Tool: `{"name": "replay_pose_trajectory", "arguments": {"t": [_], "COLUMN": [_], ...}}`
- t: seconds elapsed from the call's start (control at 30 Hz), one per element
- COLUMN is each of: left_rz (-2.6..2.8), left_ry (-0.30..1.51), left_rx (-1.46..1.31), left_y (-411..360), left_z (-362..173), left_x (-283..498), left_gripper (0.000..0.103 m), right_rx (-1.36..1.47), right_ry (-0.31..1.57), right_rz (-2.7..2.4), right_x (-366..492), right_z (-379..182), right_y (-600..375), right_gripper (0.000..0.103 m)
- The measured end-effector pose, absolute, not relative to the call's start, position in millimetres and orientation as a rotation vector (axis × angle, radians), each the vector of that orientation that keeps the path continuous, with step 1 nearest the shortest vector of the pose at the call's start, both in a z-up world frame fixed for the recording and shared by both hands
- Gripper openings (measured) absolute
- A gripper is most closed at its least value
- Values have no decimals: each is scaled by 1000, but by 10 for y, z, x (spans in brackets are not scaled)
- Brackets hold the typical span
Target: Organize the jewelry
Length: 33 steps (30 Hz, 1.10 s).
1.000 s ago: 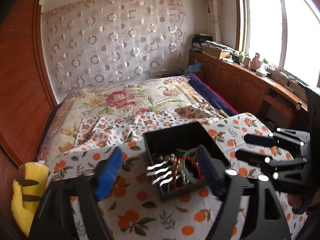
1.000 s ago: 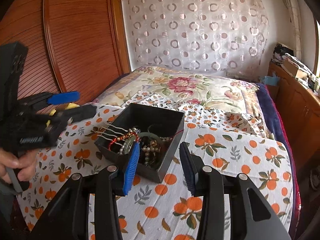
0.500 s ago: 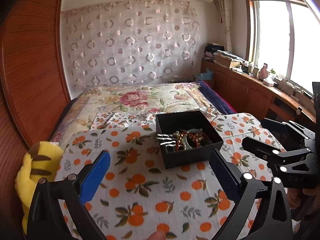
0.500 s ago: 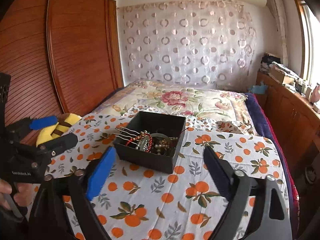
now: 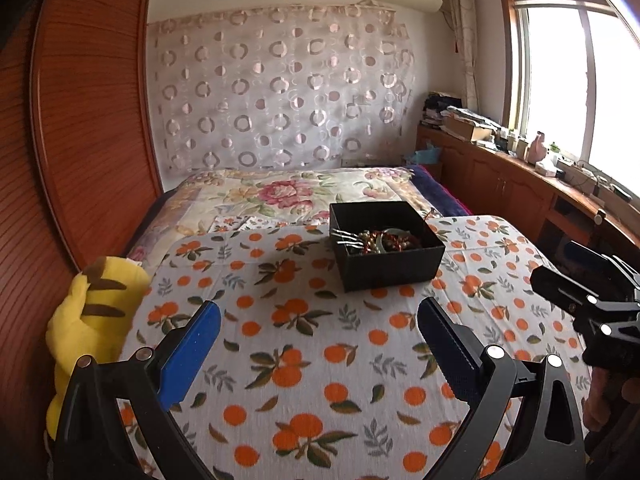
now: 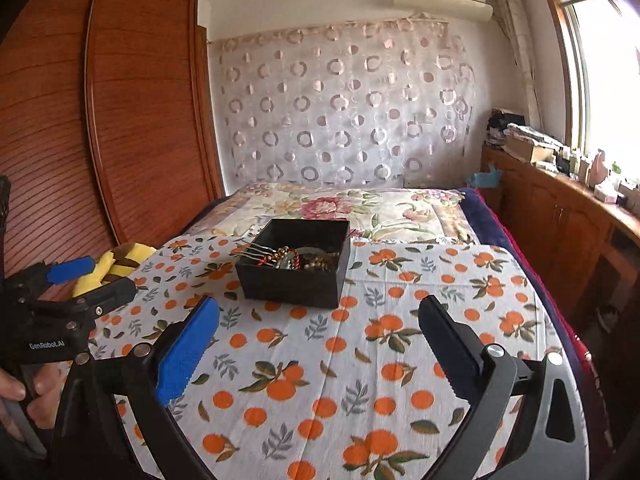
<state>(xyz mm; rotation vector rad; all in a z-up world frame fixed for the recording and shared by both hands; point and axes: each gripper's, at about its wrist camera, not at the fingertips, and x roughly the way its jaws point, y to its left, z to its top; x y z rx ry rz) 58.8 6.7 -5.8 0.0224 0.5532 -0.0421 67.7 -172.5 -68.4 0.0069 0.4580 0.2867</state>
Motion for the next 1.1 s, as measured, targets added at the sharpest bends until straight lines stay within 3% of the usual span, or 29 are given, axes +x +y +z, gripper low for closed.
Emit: {"name": "replay_pose_trajectory", "arguments": {"t": [1.1], "left_rz": [-45], "left_ry": [543], "left_rx": [38], "left_y": [37], "left_z": [-38], "left_x": [485], "left_gripper": [95], "right_rx": [12], "right_ry": [453], "right_rz": [276], "right_x": [611], "right_z": [-721], "right_y": [-1761], "right_gripper": [100]}}
